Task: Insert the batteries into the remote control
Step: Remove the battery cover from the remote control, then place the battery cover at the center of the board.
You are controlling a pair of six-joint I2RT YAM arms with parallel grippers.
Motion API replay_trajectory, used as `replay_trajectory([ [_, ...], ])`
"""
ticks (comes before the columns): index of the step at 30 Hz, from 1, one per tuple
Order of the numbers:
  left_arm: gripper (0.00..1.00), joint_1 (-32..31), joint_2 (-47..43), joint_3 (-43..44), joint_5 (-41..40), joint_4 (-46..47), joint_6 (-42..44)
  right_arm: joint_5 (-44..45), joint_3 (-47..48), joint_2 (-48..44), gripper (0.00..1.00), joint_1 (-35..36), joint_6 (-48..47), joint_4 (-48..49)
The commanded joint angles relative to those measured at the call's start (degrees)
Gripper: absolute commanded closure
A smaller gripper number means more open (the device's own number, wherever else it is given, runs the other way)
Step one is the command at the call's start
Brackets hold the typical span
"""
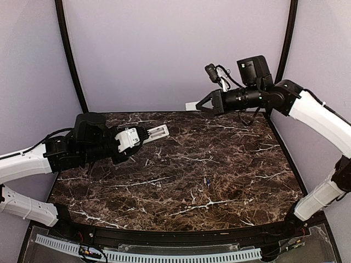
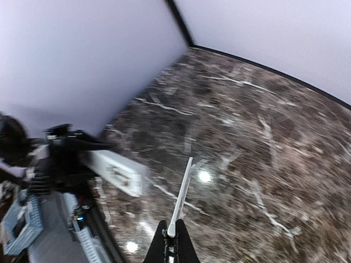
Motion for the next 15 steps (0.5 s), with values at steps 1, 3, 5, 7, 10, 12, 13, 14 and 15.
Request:
replay_trajectory([
  [1,1.00,-0.09,-2.70,-1.08,-1.72,-0.49,-4.34,37.30,0.18,7.31,1.00,-0.58,-2.62,-20.81],
  [3,1.00,-0.07,-3.05,-1.75,-1.69,-0.32,-5.47,46.11,-0.35,12.69,1.00,-0.67,-1.99,-27.46],
  [5,1.00,-0.12,-3.21,-2.76,-1.48,0.19,-5.79,49.64,-0.81,18.60,1.00,-0.66,-1.21,-31.96],
  [7,1.00,-0.13,-3.26,-3.44,-1.23,1.05,-5.88,51.55,-1.65,24.13,1.00,-0.71,-0.85,-34.07],
  [10,1.00,-0.10,-3.41,-3.69,-0.78,1.69,-6.38,52.96,-2.54,30.07,1.00,-0.67,-0.69,-35.31],
  [12,1.00,-0.12,-3.85,-4.13,-0.16,1.89,-6.55,53.24,-2.70,32.74,1.00,-0.69,-0.60,-35.43],
  [13,1.00,-0.13,-4.23,-4.64,0.11,2.29,-6.59,53.42,-2.78,33.39,1.00,-0.63,-0.60,-35.30],
  [14,1.00,-0.13,-4.45,-4.88,0.26,2.45,-6.49,53.49,-2.89,34.06,1.00,-0.70,-0.60,-35.26],
  [15,1.00,-0.13,-4.92,-5.28,0.57,2.78,-6.52,53.56,-3.04,34.81,1.00,-0.67,-0.60,-35.14],
])
